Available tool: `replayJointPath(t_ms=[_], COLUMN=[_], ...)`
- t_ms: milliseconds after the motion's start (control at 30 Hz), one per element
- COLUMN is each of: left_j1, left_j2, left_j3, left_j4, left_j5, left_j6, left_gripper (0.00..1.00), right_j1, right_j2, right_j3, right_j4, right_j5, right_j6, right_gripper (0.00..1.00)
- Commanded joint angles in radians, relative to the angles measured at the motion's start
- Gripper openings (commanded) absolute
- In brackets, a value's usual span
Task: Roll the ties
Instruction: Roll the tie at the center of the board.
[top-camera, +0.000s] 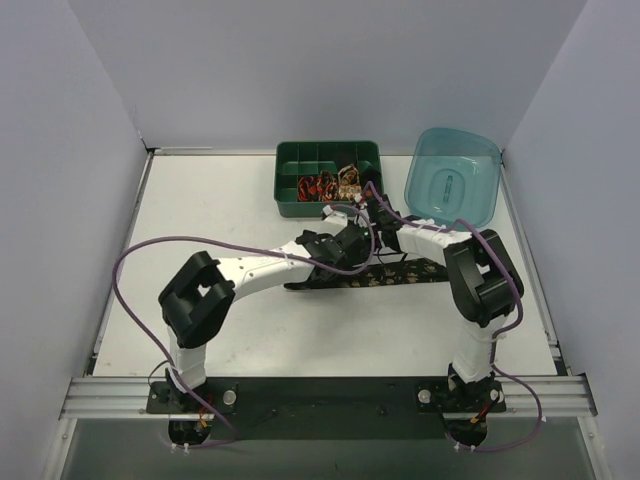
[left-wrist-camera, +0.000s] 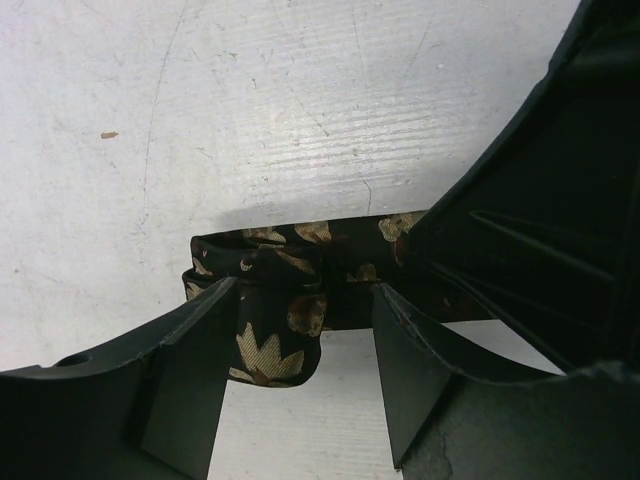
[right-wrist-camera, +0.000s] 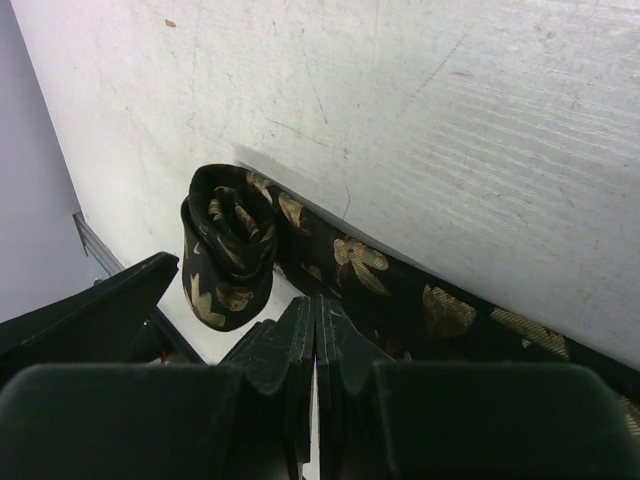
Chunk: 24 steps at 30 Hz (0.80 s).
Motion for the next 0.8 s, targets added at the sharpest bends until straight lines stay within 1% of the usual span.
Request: replayJointPath(t_ms=[0,167,233,300,467,500,600,633,700,733,767], left_j1=[0.013,0.057,0.077,0.117,0.219,0.255,0.298,0.303,0.305,0.308,0.308], left_j2=[-0.099,-0.197,-0.254,-0.297,-0.447,-0.466,-0.529,-0.562,-0.595,-0.624,-0.639], left_j3=[-0.05,-0.114,-0.166,-0.208,-0.37,-0.392,-0.472,-0.491,-0.547,-0.562,-0.58], left_j4=[0.11,0.17,0.205,0.244,0.32,0.327,0.365,0.379,0.413,0.426,0.443], left_j5=[0.044,0.102,0.143,0.192,0.294,0.318,0.376,0.392,0.421,0.432,0.438], left_j6=[0.017,0.02,0.026,0.027,0.029,0.032,0.059,0.069,0.078,0.081,0.082], left_gripper=[0.65,0.66,0.65,0.65,0.64,0.62,0.57,0.5,0.42,0.27,0.17], right_j1=[0.011,0.024,0.038,0.057,0.104,0.113,0.141,0.144,0.143,0.141,0.141], right_j2=[-0.062,-0.072,-0.078,-0.085,-0.097,-0.097,-0.086,-0.079,-0.056,-0.048,-0.036], right_j3=[0.007,0.016,0.027,0.044,0.085,0.1,0.129,0.139,0.16,0.184,0.201], right_j4=[0.019,0.027,0.015,0.001,-0.042,-0.05,-0.054,-0.054,-0.08,-0.083,-0.091], right_j5=[-0.03,-0.041,-0.033,-0.021,0.03,0.036,0.062,0.073,0.07,0.067,0.061], right_j6=[-0.009,-0.011,-0.02,-0.037,-0.066,-0.074,-0.084,-0.084,-0.084,-0.086,-0.086], right_gripper=[0.0,0.0,0.0,0.0,0.0,0.0,0.0,0.0,0.0,0.0,0.0])
